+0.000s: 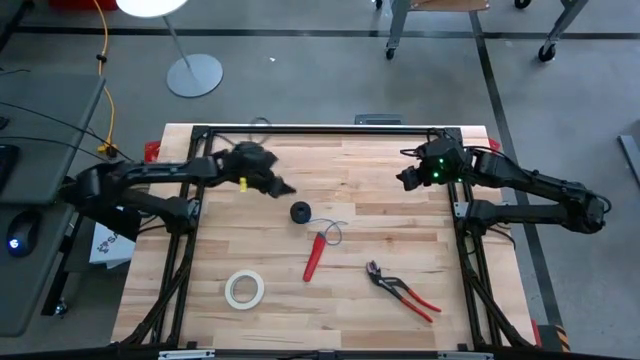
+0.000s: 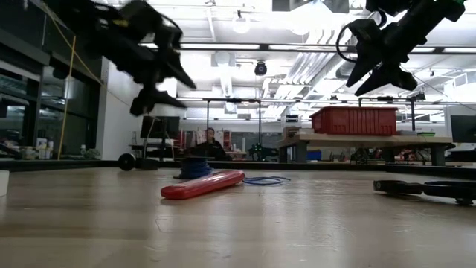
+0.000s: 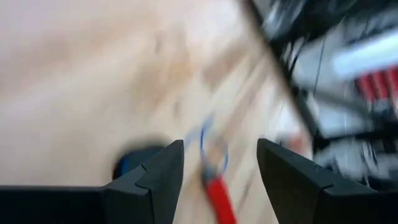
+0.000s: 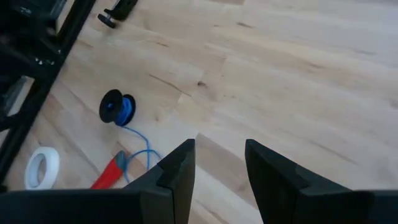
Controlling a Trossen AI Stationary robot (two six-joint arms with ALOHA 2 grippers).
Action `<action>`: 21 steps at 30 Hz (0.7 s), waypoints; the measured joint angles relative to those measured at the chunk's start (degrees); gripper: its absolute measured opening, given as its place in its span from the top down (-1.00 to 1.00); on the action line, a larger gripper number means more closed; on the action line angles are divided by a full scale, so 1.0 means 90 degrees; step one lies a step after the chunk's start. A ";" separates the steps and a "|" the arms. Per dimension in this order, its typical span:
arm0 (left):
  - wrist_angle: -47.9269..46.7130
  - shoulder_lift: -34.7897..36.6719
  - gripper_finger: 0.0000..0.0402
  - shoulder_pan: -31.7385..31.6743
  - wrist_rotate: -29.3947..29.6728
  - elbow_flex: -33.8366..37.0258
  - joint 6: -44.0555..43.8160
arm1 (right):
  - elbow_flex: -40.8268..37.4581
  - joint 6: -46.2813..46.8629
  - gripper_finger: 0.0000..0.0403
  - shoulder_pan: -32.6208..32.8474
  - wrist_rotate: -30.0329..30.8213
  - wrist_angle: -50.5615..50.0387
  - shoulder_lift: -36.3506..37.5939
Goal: Coil cords
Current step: Return to Home Position
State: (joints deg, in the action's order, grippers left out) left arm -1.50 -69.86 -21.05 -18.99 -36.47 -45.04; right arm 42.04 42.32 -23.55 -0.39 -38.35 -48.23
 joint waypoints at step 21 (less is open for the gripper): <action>0.3259 0.3116 1.00 0.2747 0.2862 0.2601 0.1769 | 0.0000 -0.0734 1.00 0.0088 0.0333 0.2352 -0.0017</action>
State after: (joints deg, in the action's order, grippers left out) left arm 27.82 -41.81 3.68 6.77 -13.06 -29.13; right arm 42.04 35.71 -22.76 2.61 -17.19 -48.38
